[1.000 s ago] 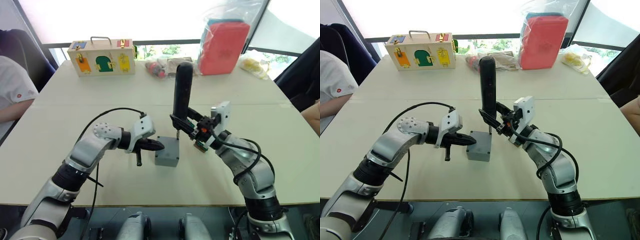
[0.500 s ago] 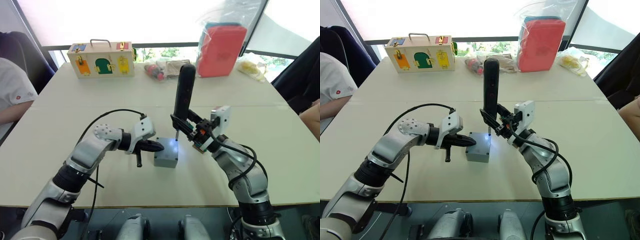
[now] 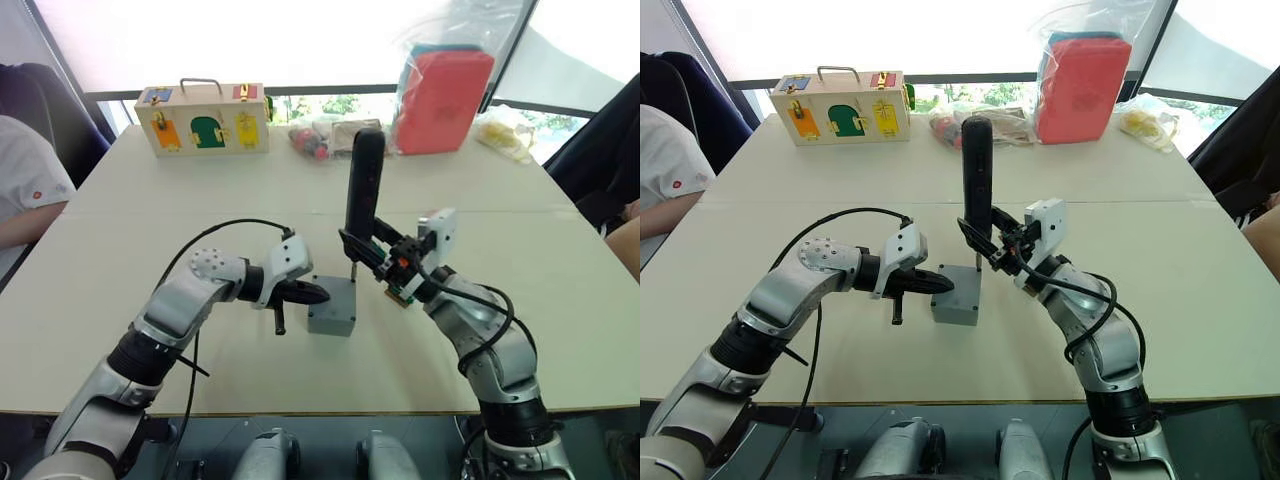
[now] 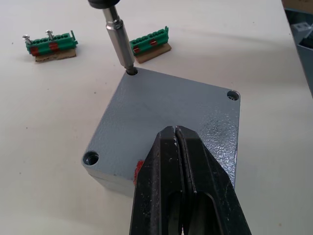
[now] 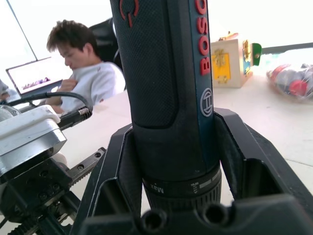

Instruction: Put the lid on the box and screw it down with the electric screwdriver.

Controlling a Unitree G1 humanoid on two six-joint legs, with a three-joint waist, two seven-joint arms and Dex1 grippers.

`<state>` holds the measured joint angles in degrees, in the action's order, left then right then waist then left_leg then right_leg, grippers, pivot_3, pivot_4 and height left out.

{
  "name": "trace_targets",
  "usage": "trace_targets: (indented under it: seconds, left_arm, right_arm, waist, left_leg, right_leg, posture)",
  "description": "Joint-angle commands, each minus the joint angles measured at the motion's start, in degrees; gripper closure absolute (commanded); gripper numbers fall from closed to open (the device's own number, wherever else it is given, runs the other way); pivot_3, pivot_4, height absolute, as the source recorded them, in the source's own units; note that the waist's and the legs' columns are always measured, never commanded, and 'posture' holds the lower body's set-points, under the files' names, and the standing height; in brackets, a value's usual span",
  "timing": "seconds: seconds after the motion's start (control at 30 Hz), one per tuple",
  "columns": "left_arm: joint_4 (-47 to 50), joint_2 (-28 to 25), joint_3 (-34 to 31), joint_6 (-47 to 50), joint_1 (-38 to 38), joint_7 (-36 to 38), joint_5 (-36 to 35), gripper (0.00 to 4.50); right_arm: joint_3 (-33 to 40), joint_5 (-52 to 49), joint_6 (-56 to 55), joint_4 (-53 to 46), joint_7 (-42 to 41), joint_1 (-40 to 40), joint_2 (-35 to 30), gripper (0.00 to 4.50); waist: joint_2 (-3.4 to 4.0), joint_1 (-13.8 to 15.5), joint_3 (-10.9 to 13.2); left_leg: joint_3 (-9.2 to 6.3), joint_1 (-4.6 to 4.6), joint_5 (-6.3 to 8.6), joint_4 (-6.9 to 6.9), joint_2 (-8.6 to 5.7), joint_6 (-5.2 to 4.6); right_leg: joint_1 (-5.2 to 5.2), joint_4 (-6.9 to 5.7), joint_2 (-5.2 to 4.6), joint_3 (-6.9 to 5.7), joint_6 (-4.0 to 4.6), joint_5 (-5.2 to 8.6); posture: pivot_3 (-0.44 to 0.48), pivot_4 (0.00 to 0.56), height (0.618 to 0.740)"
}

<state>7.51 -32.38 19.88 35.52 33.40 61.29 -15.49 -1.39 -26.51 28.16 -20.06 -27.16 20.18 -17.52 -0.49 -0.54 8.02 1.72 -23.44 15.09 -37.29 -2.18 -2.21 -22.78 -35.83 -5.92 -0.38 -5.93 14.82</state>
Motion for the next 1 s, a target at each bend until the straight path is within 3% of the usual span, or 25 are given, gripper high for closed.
trace_targets:
  seconds: [0.03, 0.2, 0.33, 0.43, 0.53, 0.63, 0.73, 0.83, 1.0]
  left_arm:
    - [0.64, 0.17, 1.43, 0.52, -1.41, 0.17, 0.47, 4.5]
    - [0.17, 6.04, -4.61, 3.47, 0.64, -3.63, -4.71, 4.5]
    - [-0.34, 9.29, -9.18, 6.7, 3.82, -6.58, -7.98, 4.5]
    - [3.16, 9.05, -12.05, 5.19, 5.16, -9.18, -8.26, 4.5]
    - [6.94, 6.28, -12.08, 2.57, 4.98, -6.76, -8.38, 4.5]
    - [8.49, 3.23, -9.74, -0.35, 4.68, -4.55, -6.39, 4.5]
    - [10.1, 1.45, -6.28, -9.76, 1.84, -5.37, -0.03, 4.5]
    - [9.48, 2.11, -5.24, -6.22, 1.3, -4.08, -2.6, 4.5]
    - [8.67, -0.06, -5.23, 1.93, 1.86, 2.08, -8.93, 4.5]
  right_arm:
    - [7.89, -9.44, 6.89, -5.73, 2.89, 10.28, -1.84, 2.76]
    - [17.01, -21.37, 12.0, -1.9, 12.91, 24.67, 1.51, 2.76]
    - [21.08, -25.69, 16.82, 2.54, 18.74, 28.56, 0.99, 2.76]
    - [26.15, -24.98, 21.12, 9.76, 23.76, 32.48, -6.24, 2.76]
    - [24.65, -21.01, 31.06, 18.93, 24.93, 34.66, -17.7, 2.76]
    - [22.31, -20.68, 44.92, 25.66, 24.23, 34.09, -25.21, 2.76]
    - [20.37, -21.6, 54.86, 26.41, 20.82, 29.73, -27.59, 2.76]
    - [18.86, -24.17, 62.98, 24.28, 19.36, 25.3, -27.42, 2.76]
    - [16.05, -30.57, 64.34, 23.1, 20.09, 19.27, -31.24, 2.76]
  waist:
    - [0.19, 0.02, 0.15]
    - [0.3, -0.08, 0.22]
    - [0.19, -0.08, 0.28]
    - [0.23, -0.08, 0.32]
    - [0.47, 0.19, 0.63]
    - [0.49, -0.06, 0.65]
    - [0.51, -0.61, 0.66]
    - [0.53, -0.61, 0.68]
    - [0.83, -0.07, 0.93]
  left_leg:
    - [0.0, -0.08, -0.01, 0.01, 0.0, 0.01]
    - [0.0, -0.63, -0.08, 0.02, -0.05, 0.1]
    - [-0.05, -0.8, -0.18, -0.03, -0.04, 0.22]
    - [-0.04, -0.83, -0.18, -0.09, -0.05, 0.2]
    - [-0.02, -1.0, -0.18, -0.13, -0.11, 0.17]
    - [0.03, -1.09, -0.27, 0.01, -0.15, 0.28]
    - [0.11, -1.08, -0.25, 0.13, -0.06, 0.23]
    - [0.2, -1.03, -0.2, 0.15, 0.08, 0.12]
    - [0.18, -1.05, -0.24, -0.17, 0.08, 0.07]
  right_leg:
    - [-0.08, 0.0, -0.01, 0.0, 0.0, 0.0]
    - [-0.71, -0.15, -0.02, -0.01, -0.15, -0.09]
    - [-0.84, -0.24, 0.01, -0.08, -0.17, -0.1]
    - [-0.8, -0.24, 0.0, -0.08, -0.17, -0.1]
    - [-0.91, -0.22, -0.05, -0.09, -0.17, -0.1]
    - [-1.0, -0.11, -0.08, -0.1, -0.15, -0.09]
    - [-0.98, 0.11, 0.01, -0.06, -0.15, -0.1]
    - [-0.99, 0.05, 0.13, 0.01, -0.16, -0.1]
    - [-1.0, -0.28, 0.13, 0.0, -0.19, -0.12]
  posture:
    - [0.0, 0.15, 0.74]
    - [0.0, 0.15, 0.74]
    - [0.0, 0.15, 0.74]
    - [0.0, 0.15, 0.74]
    - [0.0, 0.15, 0.74]
    - [0.0, 0.15, 0.74]
    - [0.0, 0.15, 0.74]
    - [0.0, 0.15, 0.74]
    - [0.0, 0.15, 0.74]
